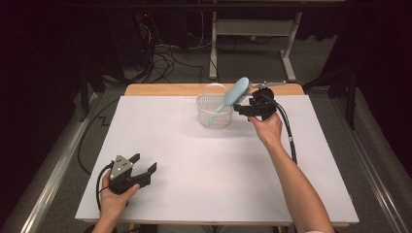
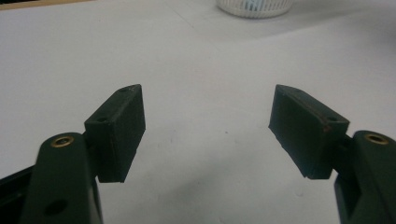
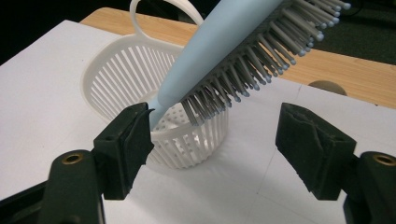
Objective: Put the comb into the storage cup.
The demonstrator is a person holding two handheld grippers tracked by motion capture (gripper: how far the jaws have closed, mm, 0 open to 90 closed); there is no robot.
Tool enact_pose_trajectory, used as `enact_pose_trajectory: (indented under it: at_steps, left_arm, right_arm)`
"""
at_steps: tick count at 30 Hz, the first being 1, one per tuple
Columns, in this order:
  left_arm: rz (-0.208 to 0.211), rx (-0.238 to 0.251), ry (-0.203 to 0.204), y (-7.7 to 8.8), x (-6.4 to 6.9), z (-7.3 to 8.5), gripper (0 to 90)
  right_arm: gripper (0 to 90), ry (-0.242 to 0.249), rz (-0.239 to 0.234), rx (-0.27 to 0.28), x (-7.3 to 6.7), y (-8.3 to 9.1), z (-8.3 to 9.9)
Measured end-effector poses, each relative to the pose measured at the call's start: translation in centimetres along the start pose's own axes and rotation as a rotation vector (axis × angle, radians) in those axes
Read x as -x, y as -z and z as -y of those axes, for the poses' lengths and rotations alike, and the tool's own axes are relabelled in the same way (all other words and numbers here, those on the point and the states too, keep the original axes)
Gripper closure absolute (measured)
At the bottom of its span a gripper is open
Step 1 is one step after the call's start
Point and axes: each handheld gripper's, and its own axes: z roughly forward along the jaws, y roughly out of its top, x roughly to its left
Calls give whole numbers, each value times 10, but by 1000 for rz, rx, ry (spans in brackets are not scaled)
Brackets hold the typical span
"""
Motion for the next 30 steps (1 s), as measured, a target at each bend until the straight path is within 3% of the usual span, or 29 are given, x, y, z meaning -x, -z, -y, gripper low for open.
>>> enact_pose_trajectory:
  at_steps: [30]
  left_arm:
    - [1, 0, 4, 0, 0, 0, 278]
  right_arm:
    - [277, 17, 13, 1, 8, 14, 16]
